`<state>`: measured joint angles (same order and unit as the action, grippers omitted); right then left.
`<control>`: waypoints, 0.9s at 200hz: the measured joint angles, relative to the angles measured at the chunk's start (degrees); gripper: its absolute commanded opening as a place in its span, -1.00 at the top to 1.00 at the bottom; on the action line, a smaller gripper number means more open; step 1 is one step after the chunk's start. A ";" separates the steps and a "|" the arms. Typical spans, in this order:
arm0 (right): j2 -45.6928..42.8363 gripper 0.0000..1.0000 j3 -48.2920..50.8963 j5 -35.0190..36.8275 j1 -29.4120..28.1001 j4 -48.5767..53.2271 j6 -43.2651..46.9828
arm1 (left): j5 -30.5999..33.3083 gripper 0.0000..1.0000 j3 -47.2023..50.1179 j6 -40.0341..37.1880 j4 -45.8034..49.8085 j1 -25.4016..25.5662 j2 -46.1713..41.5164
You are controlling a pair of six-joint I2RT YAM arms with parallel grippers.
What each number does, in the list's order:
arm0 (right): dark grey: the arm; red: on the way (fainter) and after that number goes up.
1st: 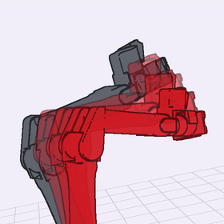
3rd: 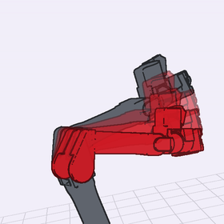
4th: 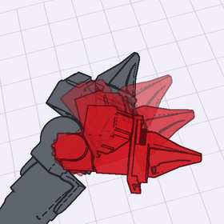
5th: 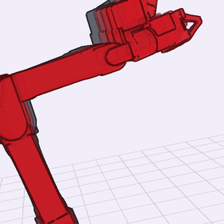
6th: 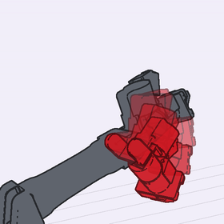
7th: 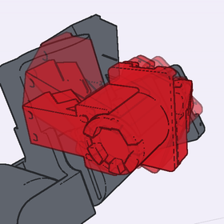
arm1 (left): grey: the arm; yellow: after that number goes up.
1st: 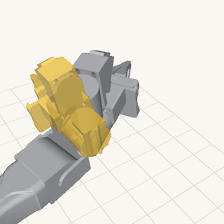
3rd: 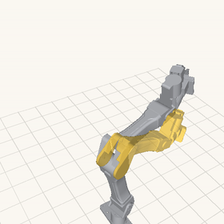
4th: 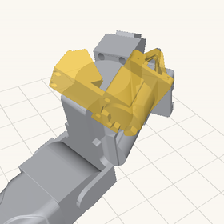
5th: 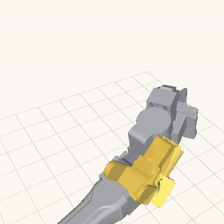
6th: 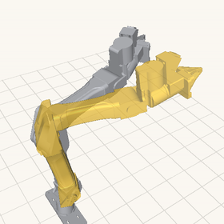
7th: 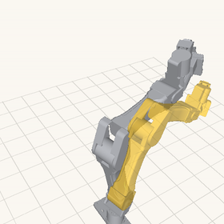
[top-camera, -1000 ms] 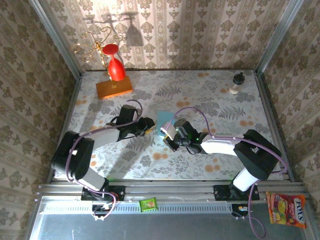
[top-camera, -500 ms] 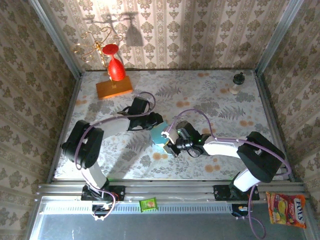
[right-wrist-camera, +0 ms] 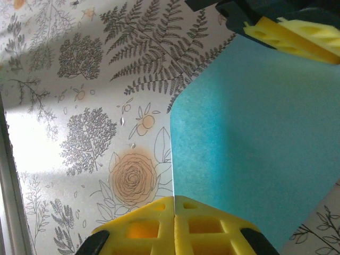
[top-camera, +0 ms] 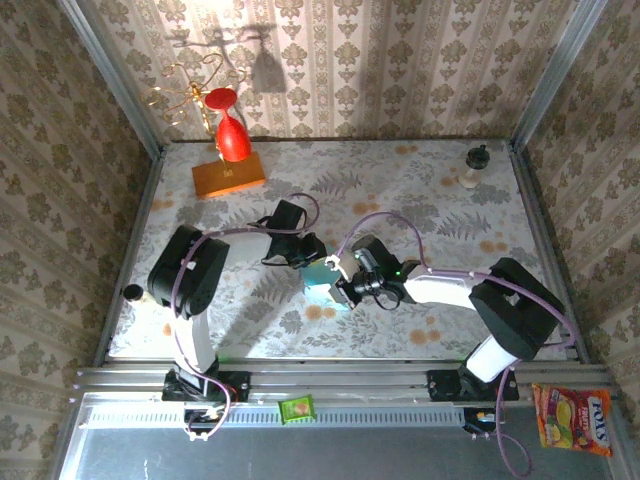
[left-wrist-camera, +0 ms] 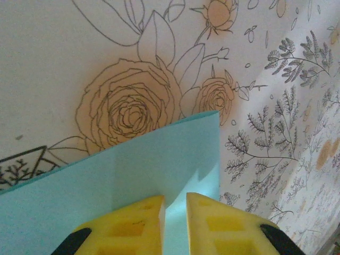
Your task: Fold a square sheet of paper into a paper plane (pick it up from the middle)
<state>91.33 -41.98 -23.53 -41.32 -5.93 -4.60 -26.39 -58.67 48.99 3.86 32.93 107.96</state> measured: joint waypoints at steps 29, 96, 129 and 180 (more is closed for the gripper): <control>0.52 0.83 -1.25 2.36 0.46 1.77 -1.11 | -0.83 0.64 0.00 -0.66 -0.31 -0.02 0.22; 3.98 0.84 -4.28 5.53 0.68 5.01 -2.56 | -2.14 0.67 0.31 -1.75 -0.81 0.00 0.37; 5.07 0.86 -4.55 6.36 0.85 5.90 -3.50 | -2.27 0.65 0.31 -2.23 -0.81 0.00 0.35; 5.20 0.85 -4.59 6.64 0.94 6.21 -4.22 | -0.57 0.58 1.62 -2.32 -0.37 -0.44 -3.96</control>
<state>96.53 -46.57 -16.88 -40.38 0.27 -8.82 -26.96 -57.06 46.68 3.49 32.49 104.01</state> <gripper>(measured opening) 0.077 0.218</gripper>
